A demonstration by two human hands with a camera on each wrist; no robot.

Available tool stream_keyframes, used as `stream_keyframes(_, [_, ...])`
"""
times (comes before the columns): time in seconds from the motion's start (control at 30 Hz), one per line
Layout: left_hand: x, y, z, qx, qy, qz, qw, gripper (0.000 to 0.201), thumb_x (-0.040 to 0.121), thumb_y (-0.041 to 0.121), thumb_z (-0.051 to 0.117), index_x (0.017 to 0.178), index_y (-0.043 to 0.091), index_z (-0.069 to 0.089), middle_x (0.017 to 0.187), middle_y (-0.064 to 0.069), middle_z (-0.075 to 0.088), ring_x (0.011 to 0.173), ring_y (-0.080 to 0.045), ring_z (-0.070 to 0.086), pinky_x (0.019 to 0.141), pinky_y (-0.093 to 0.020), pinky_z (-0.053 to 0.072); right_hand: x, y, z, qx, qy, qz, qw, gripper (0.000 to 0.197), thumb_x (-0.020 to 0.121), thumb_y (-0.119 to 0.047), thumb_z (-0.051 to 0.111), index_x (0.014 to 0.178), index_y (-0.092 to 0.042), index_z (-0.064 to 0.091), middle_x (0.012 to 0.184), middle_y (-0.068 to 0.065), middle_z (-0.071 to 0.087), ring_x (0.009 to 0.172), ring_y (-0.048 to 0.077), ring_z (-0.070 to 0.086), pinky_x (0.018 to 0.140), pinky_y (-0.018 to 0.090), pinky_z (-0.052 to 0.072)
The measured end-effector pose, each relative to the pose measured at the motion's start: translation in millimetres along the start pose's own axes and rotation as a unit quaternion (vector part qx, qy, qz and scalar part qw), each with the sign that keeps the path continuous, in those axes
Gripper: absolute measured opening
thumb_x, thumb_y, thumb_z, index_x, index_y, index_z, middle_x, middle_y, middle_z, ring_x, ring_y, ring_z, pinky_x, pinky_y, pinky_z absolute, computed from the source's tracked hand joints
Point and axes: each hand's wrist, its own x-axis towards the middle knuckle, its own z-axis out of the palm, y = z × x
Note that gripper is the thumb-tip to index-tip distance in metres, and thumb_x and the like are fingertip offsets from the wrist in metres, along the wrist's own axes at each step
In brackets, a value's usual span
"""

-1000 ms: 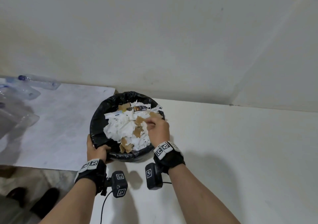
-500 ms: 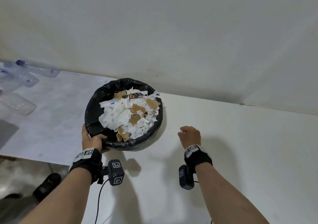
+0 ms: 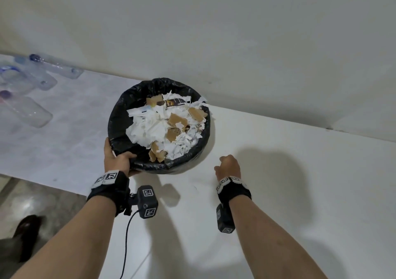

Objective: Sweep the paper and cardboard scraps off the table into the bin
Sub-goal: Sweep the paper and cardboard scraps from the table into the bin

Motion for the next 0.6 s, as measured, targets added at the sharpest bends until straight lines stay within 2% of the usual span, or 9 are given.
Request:
stream_keyframes(0.07, [0, 1, -1, -0.005, -0.001, -0.003, 1.0, 0.095, 0.082, -0.017, 0.048, 0.152, 0.044, 0.03, 0.13, -0.001, 0.055, 0.087, -0.033, 0.064, 0.046, -0.041, 0.058, 1, -5, -2, -0.008, -0.002, -0.014, 1.0, 0.024, 0.089, -0.004, 0.053, 0.111, 0.0, 0.063, 0.124, 0.017, 0.055, 0.119, 0.032, 0.052, 0.097, 0.034, 0.044])
stream_keyframes(0.13, [1, 1, -3, -0.004, -0.005, -0.006, 1.0, 0.095, 0.081, -0.017, 0.048, 0.151, 0.045, 0.031, 0.131, -0.002, 0.055, 0.094, -0.038, 0.064, 0.05, -0.043, 0.059, 1, -9, -2, -0.006, -0.01, -0.027, 1.0, 0.019, 0.085, 0.003, 0.05, 0.094, -0.003, 0.066, 0.114, 0.019, 0.062, 0.109, 0.033, 0.058, 0.088, 0.032, 0.046])
stream_keyframes(0.27, [4, 0, -12, 0.009, -0.009, -0.004, 1.0, 0.094, 0.078, -0.015, 0.05, 0.146, 0.049, 0.036, 0.135, -0.004, 0.059, 0.099, -0.042, 0.065, 0.057, -0.05, 0.06, -6, -16, -4, -0.014, -0.029, -0.034, 0.999, 0.024, 0.081, 0.005, 0.048, 0.09, -0.003, 0.069, 0.101, 0.018, 0.068, 0.099, 0.033, 0.063, 0.081, 0.031, 0.049])
stream_keyframes(0.33, [3, 1, -15, 0.006, -0.01, -0.004, 1.0, 0.094, 0.078, -0.015, 0.049, 0.145, 0.05, 0.036, 0.134, -0.004, 0.059, 0.099, -0.042, 0.065, 0.06, -0.054, 0.06, -9, -17, -9, 0.005, -0.028, -0.02, 0.999, 0.021, 0.08, 0.005, 0.049, 0.073, -0.007, 0.065, 0.085, 0.015, 0.068, 0.09, 0.033, 0.064, 0.078, 0.031, 0.051])
stream_keyframes(0.37, [3, 1, -16, 0.003, -0.012, -0.004, 1.0, 0.095, 0.078, -0.016, 0.049, 0.145, 0.05, 0.036, 0.132, -0.004, 0.059, 0.099, -0.042, 0.065, 0.061, -0.055, 0.06, -9, -16, -11, 0.023, -0.025, -0.013, 0.999, 0.024, 0.08, 0.005, 0.049, 0.069, -0.008, 0.067, 0.08, 0.012, 0.068, 0.086, 0.032, 0.065, 0.077, 0.031, 0.053])
stream_keyframes(0.43, [3, 0, -20, -0.004, -0.017, -0.003, 1.0, 0.095, 0.078, -0.016, 0.048, 0.143, 0.052, 0.038, 0.129, -0.004, 0.061, 0.097, -0.043, 0.066, 0.061, -0.057, 0.059, -9, -14, -16, 0.07, -0.01, 0.0, 0.997, 0.029, 0.08, 0.004, 0.051, 0.078, -0.01, 0.076, 0.083, 0.01, 0.073, 0.086, 0.03, 0.068, 0.078, 0.03, 0.056])
stream_keyframes(0.47, [1, 0, -24, -0.005, -0.02, -0.002, 1.0, 0.095, 0.077, -0.017, 0.048, 0.142, 0.052, 0.038, 0.127, -0.005, 0.062, 0.095, -0.043, 0.066, 0.062, -0.058, 0.059, -13, -16, -20, 0.108, -0.002, 0.005, 0.994, 0.029, 0.078, 0.004, 0.053, 0.076, -0.012, 0.078, 0.079, 0.009, 0.074, 0.083, 0.028, 0.069, 0.076, 0.031, 0.058])
stream_keyframes(0.53, [0, 0, -27, -0.004, -0.022, -0.005, 1.0, 0.096, 0.077, -0.017, 0.047, 0.141, 0.054, 0.038, 0.128, -0.006, 0.062, 0.095, -0.044, 0.066, 0.062, -0.06, 0.058, -15, -22, -34, 0.19, 0.028, -0.007, 0.981, 0.032, 0.075, 0.006, 0.059, 0.06, -0.019, 0.073, 0.056, 0.003, 0.069, 0.061, 0.021, 0.068, 0.067, 0.031, 0.059])
stream_keyframes(0.6, [-3, 2, -31, -0.004, -0.024, -0.006, 1.0, 0.097, 0.078, -0.018, 0.047, 0.143, 0.053, 0.037, 0.131, -0.007, 0.061, 0.098, -0.046, 0.065, 0.063, -0.062, 0.058, -22, -37, -58, 0.271, 0.067, -0.042, 0.959, 0.031, 0.072, 0.005, 0.067, 0.058, -0.022, 0.072, 0.051, 0.001, 0.067, 0.052, 0.014, 0.066, 0.063, 0.028, 0.059])
